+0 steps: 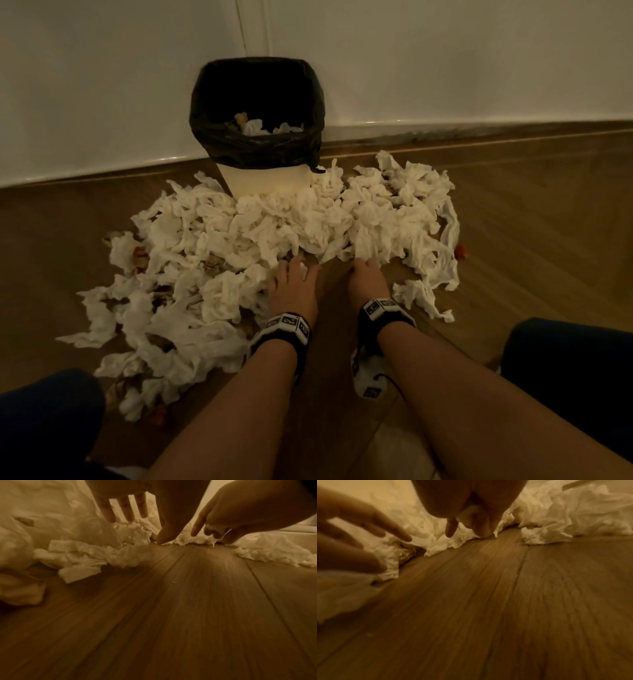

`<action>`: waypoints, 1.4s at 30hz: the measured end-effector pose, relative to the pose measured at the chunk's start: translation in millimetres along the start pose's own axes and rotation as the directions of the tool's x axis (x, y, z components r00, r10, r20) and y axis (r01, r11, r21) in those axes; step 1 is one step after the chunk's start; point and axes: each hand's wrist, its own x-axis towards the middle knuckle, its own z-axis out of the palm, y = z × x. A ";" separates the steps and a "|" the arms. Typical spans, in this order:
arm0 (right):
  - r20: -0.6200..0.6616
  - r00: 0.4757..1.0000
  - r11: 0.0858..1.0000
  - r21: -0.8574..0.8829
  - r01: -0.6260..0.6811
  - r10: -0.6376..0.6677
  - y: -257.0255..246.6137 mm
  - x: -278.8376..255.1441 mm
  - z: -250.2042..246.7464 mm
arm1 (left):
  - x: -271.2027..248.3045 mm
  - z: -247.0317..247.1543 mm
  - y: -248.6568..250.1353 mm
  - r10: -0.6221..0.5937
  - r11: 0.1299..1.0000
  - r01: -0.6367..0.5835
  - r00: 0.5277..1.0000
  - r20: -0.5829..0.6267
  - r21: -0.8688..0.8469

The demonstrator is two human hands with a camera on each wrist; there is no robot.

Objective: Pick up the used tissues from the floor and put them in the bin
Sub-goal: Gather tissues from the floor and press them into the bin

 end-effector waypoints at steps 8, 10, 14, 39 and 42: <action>0.000 0.998 0.997 0.032 -0.065 0.065 -8.0 -2.4 -0.1 | 11.9 -5.2 -15.9 0.064 0.990 -0.079 0.990 0.123 0.118; -0.014 0.998 0.998 0.027 -0.059 0.059 -8.6 -2.9 1.8 | 15.7 -7.6 -18.5 0.080 0.987 -0.098 0.987 0.138 0.131; 0.003 0.995 0.989 0.112 -0.099 0.099 -9.7 0.6 3.7 | 15.4 -7.4 -12.3 0.012 0.998 -0.010 0.999 0.035 -0.063; 0.304 0.922 0.963 -0.046 0.266 -0.240 -54.0 -25.8 60.0 | 49.6 -89.9 -47.6 -0.038 0.774 0.031 0.999 0.003 -0.632; 0.330 0.917 0.964 -0.064 0.258 -0.224 -61.9 -24.0 63.8 | 42.0 -83.8 -54.2 -0.066 0.750 0.036 0.998 -0.021 -0.660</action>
